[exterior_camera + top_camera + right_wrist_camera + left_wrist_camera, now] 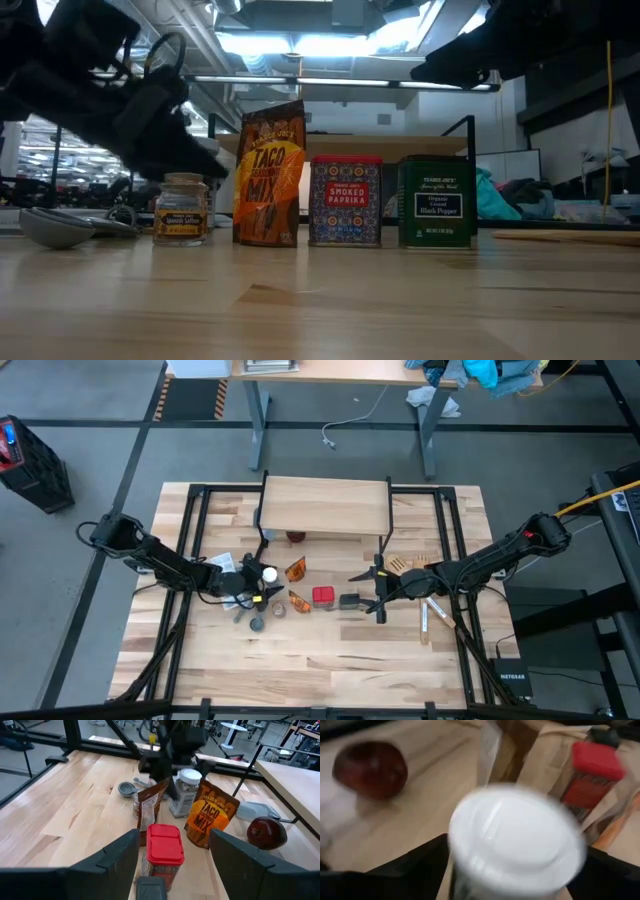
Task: Shelf spices
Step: Remove the white seasoning bottle from the shelf, then put the green seasoning can on the shelf
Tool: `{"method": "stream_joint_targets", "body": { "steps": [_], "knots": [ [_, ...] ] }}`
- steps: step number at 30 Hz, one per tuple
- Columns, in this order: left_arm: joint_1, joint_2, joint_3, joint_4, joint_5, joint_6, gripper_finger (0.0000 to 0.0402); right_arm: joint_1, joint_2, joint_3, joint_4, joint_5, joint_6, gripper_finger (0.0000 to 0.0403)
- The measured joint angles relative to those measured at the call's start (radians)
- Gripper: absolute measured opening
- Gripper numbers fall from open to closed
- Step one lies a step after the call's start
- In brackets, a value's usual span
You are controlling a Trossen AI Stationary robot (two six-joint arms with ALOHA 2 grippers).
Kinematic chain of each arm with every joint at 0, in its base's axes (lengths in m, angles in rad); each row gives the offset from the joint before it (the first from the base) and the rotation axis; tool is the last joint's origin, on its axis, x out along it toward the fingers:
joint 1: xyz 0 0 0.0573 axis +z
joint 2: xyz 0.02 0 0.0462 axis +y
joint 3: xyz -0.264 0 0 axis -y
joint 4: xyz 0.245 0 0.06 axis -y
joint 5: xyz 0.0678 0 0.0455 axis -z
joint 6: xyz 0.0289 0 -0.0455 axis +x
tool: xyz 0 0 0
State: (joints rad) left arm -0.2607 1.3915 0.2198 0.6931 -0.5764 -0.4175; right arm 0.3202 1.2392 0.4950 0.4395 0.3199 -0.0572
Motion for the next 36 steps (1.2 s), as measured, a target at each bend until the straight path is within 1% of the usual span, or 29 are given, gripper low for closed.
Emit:
{"method": "stream_joint_targets", "body": {
  "steps": [5,10,13,17,19,23,27,32,36],
  "knots": [
    [0.000,-0.082,0.022,0.001,-0.001,0.120,0.0330,0.000,-0.006,0.000,-0.052,0.000,0.002,0.0246],
    [0.000,-0.207,0.023,-0.004,-0.018,0.221,0.0331,0.000,-0.012,0.000,-0.091,0.003,0.020,0.0246],
    [0.000,-0.285,0.023,-0.005,-0.019,0.276,0.0331,0.000,-0.021,0.001,-0.181,-0.003,0.114,0.0246],
    [0.000,-0.380,0.023,-0.030,-0.022,0.344,0.0331,0.001,-0.037,0.000,-0.314,-0.056,0.301,0.0246],
    [0.001,-0.425,0.023,-0.056,-0.036,0.371,0.0331,0.001,-0.041,0.000,-0.344,-0.082,0.349,0.0246],
    [0.001,-0.495,0.023,-0.101,-0.054,0.398,0.0331,0.001,-0.040,0.000,-0.370,-0.111,0.395,0.0246],
    [0.001,-0.549,0.023,-0.127,-0.059,0.426,0.0331,0.001,0.001,-0.001,-0.392,-0.112,0.449,0.0246],
    [0.001,-0.590,0.023,-0.139,-0.060,0.457,0.0331,0.001,0.090,-0.001,-0.351,-0.081,0.451,0.0246],
    [0.001,-0.598,0.023,-0.138,-0.060,0.475,0.0331,0.001,0.169,-0.001,-0.266,-0.077,0.442,0.0246]
  ]
}}
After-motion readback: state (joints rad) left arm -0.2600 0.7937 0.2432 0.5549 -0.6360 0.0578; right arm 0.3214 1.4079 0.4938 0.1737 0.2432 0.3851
